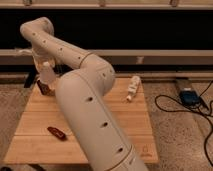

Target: Place the ceramic cup over the eraser

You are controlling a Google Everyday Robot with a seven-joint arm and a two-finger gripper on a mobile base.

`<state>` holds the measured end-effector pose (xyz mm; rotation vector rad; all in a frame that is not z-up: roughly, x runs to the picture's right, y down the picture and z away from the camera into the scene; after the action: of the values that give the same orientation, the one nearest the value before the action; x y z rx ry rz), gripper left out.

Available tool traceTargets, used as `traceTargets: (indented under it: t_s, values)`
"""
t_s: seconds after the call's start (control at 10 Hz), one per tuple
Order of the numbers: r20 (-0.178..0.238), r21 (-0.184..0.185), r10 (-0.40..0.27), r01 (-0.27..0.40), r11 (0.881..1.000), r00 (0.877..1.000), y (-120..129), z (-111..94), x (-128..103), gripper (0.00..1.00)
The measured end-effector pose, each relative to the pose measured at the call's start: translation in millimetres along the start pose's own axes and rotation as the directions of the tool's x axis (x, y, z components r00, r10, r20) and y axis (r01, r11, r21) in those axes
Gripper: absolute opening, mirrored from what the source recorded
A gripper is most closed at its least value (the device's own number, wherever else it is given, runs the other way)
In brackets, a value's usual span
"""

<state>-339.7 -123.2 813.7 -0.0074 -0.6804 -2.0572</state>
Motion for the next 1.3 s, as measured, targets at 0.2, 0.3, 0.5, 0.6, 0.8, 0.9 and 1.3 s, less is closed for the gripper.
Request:
traceTargets:
  t_s: [0.2,0.3,0.5,0.6,0.8,0.9,1.3]
  values:
    - [-0.002,0.006,-0.012,0.012,1.000,1.000,-4.4,0.6,4.2,0.00]
    - [-0.004,0.008,-0.018,0.018,1.000,1.000,-6.3,0.9,7.6,0.00]
    - [-0.009,0.013,-0.028,0.028,1.000,1.000,-9.1,3.3,14.3,0.00]
    - [-0.010,0.016,-0.032,0.032,0.999,0.999,-10.6,4.8,17.2,0.00]
    - [-0.008,0.026,-0.043,0.044,0.999,0.999,-15.7,10.0,23.4,0.00]
    - [-0.005,0.029,-0.047,0.048,0.998,0.999,-17.4,12.8,25.0,0.00]
    - [0.005,0.045,-0.058,0.058,0.997,0.998,-23.9,25.0,28.3,0.00]
